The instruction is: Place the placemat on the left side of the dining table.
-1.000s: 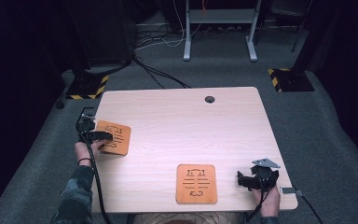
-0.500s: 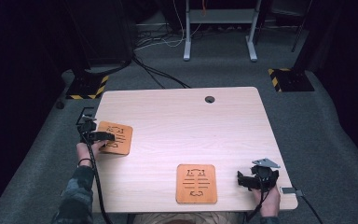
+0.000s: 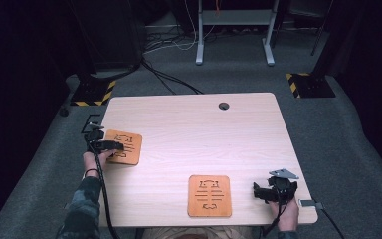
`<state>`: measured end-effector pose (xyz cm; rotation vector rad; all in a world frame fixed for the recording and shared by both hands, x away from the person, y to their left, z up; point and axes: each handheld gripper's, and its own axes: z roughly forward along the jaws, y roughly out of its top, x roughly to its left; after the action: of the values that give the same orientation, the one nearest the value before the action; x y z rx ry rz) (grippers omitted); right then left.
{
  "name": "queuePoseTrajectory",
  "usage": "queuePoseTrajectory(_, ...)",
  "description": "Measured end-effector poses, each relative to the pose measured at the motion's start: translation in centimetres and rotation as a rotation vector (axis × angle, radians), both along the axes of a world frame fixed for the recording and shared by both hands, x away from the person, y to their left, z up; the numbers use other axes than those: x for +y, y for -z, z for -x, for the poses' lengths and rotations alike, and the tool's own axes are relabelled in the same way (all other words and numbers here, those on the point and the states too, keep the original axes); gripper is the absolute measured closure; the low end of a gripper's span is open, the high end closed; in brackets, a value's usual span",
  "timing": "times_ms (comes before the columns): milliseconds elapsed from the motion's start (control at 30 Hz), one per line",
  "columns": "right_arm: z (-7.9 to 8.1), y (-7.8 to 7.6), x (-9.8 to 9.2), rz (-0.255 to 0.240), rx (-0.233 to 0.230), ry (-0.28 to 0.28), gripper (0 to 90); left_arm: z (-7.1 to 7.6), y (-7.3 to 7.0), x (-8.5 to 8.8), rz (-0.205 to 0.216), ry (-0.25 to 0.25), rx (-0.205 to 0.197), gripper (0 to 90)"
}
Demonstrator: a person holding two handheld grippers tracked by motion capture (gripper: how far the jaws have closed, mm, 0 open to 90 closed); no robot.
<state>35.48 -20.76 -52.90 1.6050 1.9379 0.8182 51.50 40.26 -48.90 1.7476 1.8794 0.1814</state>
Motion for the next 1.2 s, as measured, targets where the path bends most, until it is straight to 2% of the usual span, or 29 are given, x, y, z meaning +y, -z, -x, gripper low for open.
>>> queuePoseTrajectory(67, 0.00, 0.00, 0.00, 0.000, 0.000, 0.000, 1.4, -0.08, -0.04, 0.05, -0.013, 0.017, 0.002, 28.9)
queuePoseTrajectory(233, 0.00, 0.00, -0.01, 0.000, 0.000, 0.000, 1.4, -0.17, 0.01, -0.18, -0.017, 0.004, 0.001, 27.4)
queuePoseTrajectory(300, 0.01, 0.00, -0.01, 0.000, 0.000, 0.000, 1.4, -0.22, 0.09, -0.13, -0.022, 0.016, 0.003, 26.4)
queuePoseTrajectory(367, 0.00, 0.00, -0.01, 0.000, 0.000, 0.000, 1.4, -0.28, 0.12, -0.14, -0.028, 0.025, 0.018, 24.9)
queuePoseTrajectory(500, 0.01, 0.00, -0.01, 0.000, 0.000, 0.001, 1.4, -0.36, 0.29, -0.22, -0.020, 0.010, 0.012, 23.6)
queuePoseTrajectory(533, 0.01, 0.00, -0.01, -0.001, 0.000, 0.002, 1.4, -0.36, 0.25, -0.08, -0.027, 0.023, 0.022, 23.4)
queuePoseTrajectory(567, 0.01, 0.00, -0.01, 0.000, 0.000, 0.002, 1.4, -0.39, 0.36, -0.21, -0.024, 0.006, 0.014, 22.8)
queuePoseTrajectory(633, 0.01, 0.00, -0.01, -0.001, 0.000, 0.003, 1.4, -0.41, 0.37, -0.05, -0.029, 0.022, 0.025, 21.8)
queuePoseTrajectory(767, 0.03, 0.00, -0.01, -0.001, 0.000, 0.005, 1.4, -0.46, 0.54, -0.20, -0.020, 0.002, 0.024, 20.6)
queuePoseTrajectory(800, 0.02, 0.00, -0.02, -0.001, 0.000, 0.004, 1.4, -0.45, 0.53, -0.11, -0.024, 0.013, 0.033, 20.2)
queuePoseTrajectory(933, 0.01, -0.02, -0.03, -0.001, 0.001, 0.004, 1.4, -0.56, 0.69, -0.29, -0.035, 0.013, 0.023, 18.1)
queuePoseTrajectory(1100, 0.00, -0.01, -0.03, -0.002, 0.001, 0.003, 1.3, -0.69, 0.72, -0.61, -0.070, 0.034, 0.028, 14.7)
queuePoseTrajectory(1200, 0.00, -0.01, -0.03, -0.002, 0.001, 0.003, 1.3, -0.74, 0.71, -0.70, -0.073, 0.024, 0.023, 14.5)
